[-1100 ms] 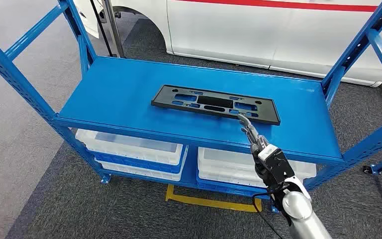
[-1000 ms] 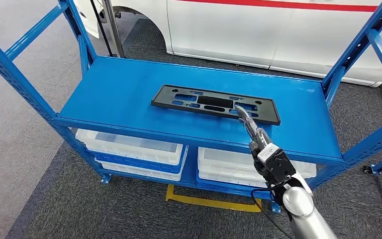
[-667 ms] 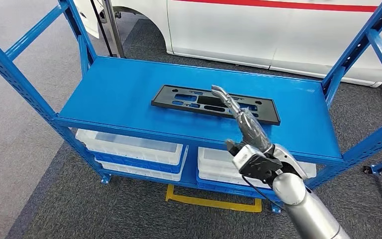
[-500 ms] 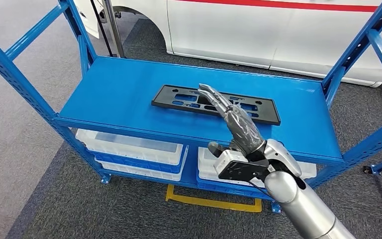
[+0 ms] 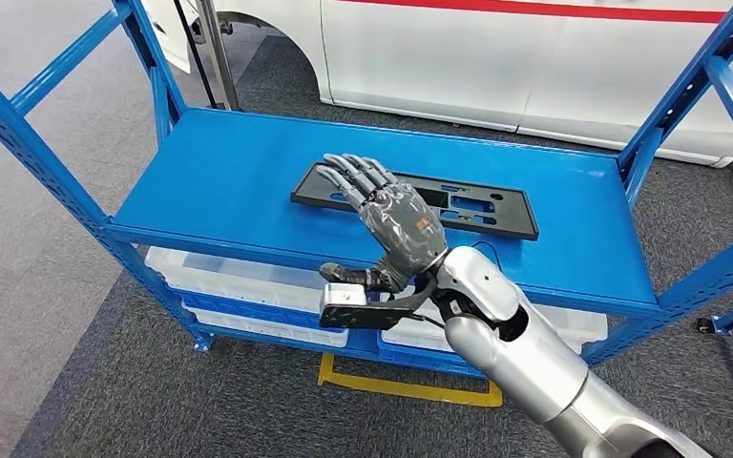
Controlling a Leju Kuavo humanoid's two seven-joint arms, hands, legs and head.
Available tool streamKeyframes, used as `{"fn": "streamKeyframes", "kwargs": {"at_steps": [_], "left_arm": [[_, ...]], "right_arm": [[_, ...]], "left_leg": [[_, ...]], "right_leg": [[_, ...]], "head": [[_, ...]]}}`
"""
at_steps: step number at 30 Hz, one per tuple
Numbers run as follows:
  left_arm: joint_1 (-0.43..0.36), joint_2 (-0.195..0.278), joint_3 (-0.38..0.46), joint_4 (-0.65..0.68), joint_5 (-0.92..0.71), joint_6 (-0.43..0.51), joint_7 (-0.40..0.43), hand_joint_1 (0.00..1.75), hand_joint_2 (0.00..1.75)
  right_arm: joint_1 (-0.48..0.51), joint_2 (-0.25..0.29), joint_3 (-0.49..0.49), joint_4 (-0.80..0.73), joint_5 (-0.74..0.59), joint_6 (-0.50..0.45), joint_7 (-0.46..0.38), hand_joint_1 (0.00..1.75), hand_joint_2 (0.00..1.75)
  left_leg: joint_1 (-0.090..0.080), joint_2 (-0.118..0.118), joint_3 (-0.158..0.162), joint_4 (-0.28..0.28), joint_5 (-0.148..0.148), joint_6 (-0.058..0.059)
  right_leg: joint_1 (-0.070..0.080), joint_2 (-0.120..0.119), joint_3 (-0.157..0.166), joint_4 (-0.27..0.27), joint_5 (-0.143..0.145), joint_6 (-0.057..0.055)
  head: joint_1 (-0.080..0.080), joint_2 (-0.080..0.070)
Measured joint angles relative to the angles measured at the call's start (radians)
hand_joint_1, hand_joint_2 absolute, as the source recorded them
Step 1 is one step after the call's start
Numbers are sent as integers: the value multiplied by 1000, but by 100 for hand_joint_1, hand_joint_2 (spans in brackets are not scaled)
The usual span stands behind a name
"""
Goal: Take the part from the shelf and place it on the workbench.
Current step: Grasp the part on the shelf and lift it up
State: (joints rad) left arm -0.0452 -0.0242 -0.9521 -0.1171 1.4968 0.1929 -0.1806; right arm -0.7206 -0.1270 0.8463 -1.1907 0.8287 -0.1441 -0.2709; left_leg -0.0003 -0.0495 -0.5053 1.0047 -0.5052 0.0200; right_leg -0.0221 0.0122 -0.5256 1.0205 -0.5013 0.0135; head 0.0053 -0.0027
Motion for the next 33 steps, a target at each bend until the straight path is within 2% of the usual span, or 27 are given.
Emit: {"fn": "streamKeyframes", "kwargs": {"at_steps": [5, 13, 19, 33], "left_arm": [[-4, -3, -25, 10, 6, -2, 4, 0, 0], [-7, -4, -35, 13, 7, -3, 6, 0, 0], [-11, -8, -78, 23, 13, 1, 38, 0, 0], [-15, -10, -98, 28, 14, 0, 31, 0, 0]], "right_arm": [[-63, 46, 40, 131, 72, -44, 44, 0, 0], [-88, 63, 51, 186, 97, -61, 63, 0, 0], [-176, 106, 61, 465, 177, -191, 114, 0, 0], [-185, 128, 61, 543, 171, -198, 90, 0, 0]], "left_leg": [[0, 0, 0, 0, 0, 0], [0, 0, 0, 0, 0, 0], [0, 0, -1, 2, 0, 0], [0, 0, -1, 2, 0, 0]], "right_leg": [[0, 0, 0, 0, 0, 0], [0, 0, 0, 0, 0, 0], [0, 0, 0, 0, 0, 0], [0, 0, 0, 0, 0, 1]], "head": [[0, 0], [0, 0], [0, 0], [0, 0]]}}
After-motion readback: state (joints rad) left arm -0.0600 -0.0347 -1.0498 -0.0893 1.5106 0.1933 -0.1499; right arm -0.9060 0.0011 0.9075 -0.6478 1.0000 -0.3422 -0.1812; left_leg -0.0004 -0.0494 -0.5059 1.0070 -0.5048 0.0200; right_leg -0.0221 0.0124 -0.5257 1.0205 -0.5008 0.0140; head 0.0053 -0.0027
